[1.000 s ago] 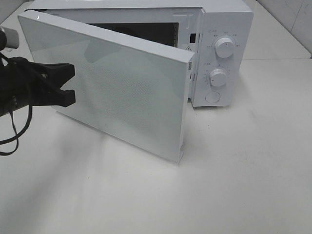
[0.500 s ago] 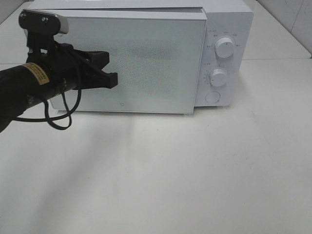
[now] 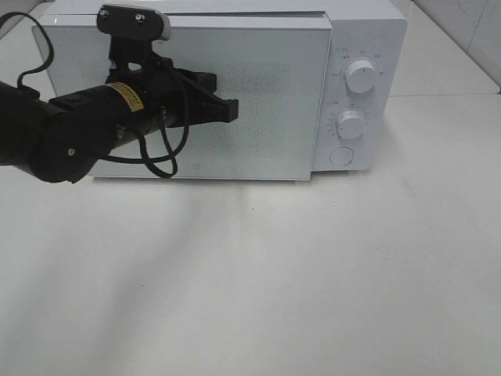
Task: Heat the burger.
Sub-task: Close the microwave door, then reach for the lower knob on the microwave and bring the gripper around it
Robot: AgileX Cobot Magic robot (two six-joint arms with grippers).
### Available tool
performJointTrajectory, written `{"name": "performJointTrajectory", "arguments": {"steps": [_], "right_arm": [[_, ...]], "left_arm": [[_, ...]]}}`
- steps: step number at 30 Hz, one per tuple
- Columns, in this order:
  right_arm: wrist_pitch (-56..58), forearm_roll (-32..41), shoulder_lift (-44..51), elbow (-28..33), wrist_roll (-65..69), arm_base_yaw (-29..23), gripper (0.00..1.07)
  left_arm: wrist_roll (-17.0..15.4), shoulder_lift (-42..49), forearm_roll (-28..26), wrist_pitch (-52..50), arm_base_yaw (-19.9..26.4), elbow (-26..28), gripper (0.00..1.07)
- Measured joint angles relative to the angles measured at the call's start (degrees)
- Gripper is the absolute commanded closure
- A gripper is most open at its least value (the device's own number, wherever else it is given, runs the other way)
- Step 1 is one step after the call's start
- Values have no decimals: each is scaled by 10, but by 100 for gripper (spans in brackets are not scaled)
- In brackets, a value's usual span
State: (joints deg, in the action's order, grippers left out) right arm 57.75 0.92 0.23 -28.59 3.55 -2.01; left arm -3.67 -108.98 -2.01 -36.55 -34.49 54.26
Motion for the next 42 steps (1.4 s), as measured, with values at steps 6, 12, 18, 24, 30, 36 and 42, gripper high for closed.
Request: {"name": "performJointTrajectory", "arguments": {"steps": [6, 12, 18, 24, 30, 36, 42], "right_arm": [[0, 0, 0, 0, 0, 0, 43], [0, 0, 0, 0, 0, 0, 43], [0, 0, 0, 0, 0, 0, 43], [0, 0, 0, 0, 0, 0, 43], [0, 0, 0, 0, 0, 0, 43], [0, 0, 0, 0, 0, 0, 43], [0, 0, 0, 0, 0, 0, 43]], "left_arm": [[2, -30, 15, 33, -19, 50, 107], [3, -63, 25, 60, -33, 102, 107], [4, -93, 28, 79, -41, 152, 107], [4, -105, 37, 110, -50, 187, 107], [2, -105, 14, 110, -66, 195, 107], [1, -99, -10, 131, -91, 201, 90], [-1, -69, -14, 207, -125, 201, 15]]}}
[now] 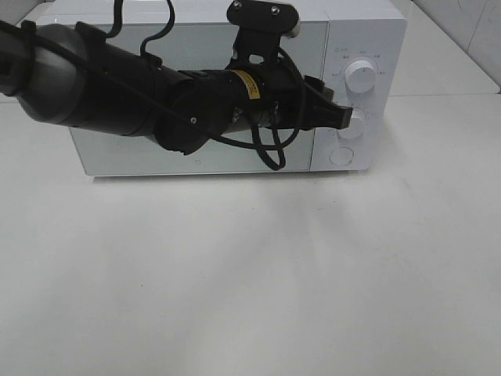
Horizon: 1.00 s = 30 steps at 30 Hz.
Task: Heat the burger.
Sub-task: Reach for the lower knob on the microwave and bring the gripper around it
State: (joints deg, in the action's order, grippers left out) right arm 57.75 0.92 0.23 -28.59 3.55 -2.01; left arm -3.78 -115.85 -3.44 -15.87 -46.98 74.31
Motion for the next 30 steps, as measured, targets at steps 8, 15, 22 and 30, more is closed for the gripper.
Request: {"name": "performJointTrajectory", "arguments": {"steps": [8, 15, 22, 30], "right_arm": [[0, 0, 0, 0, 0, 0, 43], [0, 0, 0, 0, 0, 0, 43], [0, 0, 0, 0, 0, 0, 43], [0, 0, 0, 0, 0, 0, 43]], "left_arm": [[-3, 65, -2, 136, -44, 1, 5], [-3, 112, -2, 272, -57, 3, 5], [-3, 178, -2, 468, -56, 3, 5], [1, 208, 2, 586, -56, 3, 5]]}}
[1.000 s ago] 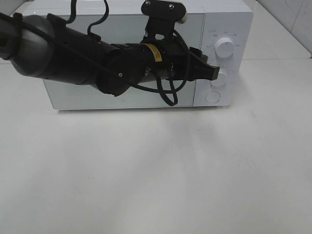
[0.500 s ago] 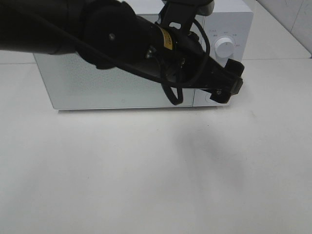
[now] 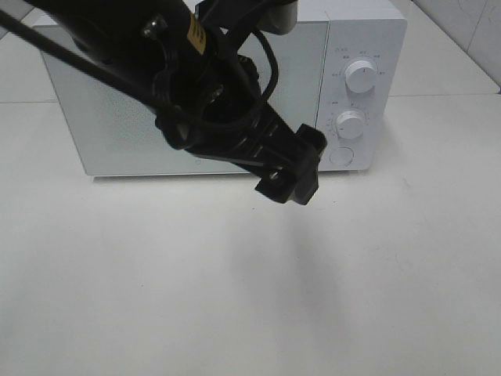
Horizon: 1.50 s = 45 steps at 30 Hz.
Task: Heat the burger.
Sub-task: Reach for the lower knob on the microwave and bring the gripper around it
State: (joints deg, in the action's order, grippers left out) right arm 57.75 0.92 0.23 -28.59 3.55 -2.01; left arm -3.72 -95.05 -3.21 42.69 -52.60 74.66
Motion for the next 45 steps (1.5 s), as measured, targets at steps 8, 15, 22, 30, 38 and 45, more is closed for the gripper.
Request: {"name": "performJointTrajectory", "arguments": {"steps": [8, 15, 22, 30, 38, 45], "right_arm": [[0, 0, 0, 0, 0, 0, 43], [0, 0, 0, 0, 0, 0, 43], [0, 0, 0, 0, 0, 0, 43], [0, 0, 0, 0, 0, 0, 43], [0, 0, 0, 0, 0, 0, 43], [0, 0, 0, 0, 0, 0, 43]], "left_arm": [[0, 1, 1, 119, 48, 0, 5], [0, 2, 2, 187, 126, -1, 5], [1, 76, 1, 196, 235, -76, 5], [3, 191, 0, 197, 372, -167, 5], [20, 311, -19, 195, 527, -224, 5], [23, 405, -23, 198, 553, -272, 5]]}}
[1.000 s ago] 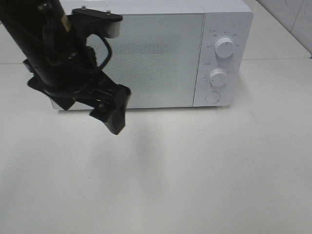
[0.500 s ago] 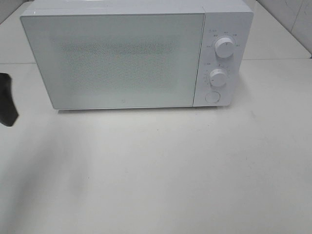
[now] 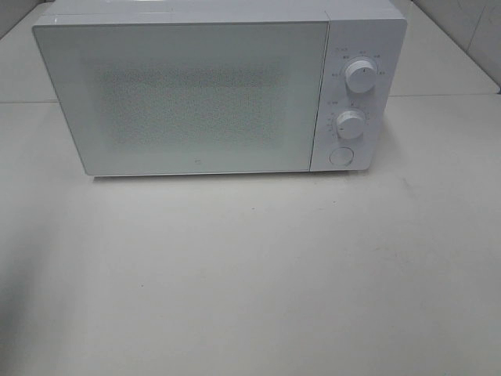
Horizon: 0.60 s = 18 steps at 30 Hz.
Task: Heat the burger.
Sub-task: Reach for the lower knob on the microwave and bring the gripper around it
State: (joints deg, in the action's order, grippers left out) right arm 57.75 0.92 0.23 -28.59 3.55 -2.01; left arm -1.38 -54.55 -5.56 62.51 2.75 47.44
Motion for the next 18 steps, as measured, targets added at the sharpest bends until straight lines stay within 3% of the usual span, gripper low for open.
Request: {"name": "performJointTrajectory", "arguments": {"steps": [10, 18], "right_arm": [[0, 0, 0, 0, 0, 0, 43], [-1, 0, 0, 0, 0, 0, 43]], "left_arm": [[24, 206, 7, -55, 1, -114, 5], [24, 305, 8, -81, 1, -171, 5]]}}
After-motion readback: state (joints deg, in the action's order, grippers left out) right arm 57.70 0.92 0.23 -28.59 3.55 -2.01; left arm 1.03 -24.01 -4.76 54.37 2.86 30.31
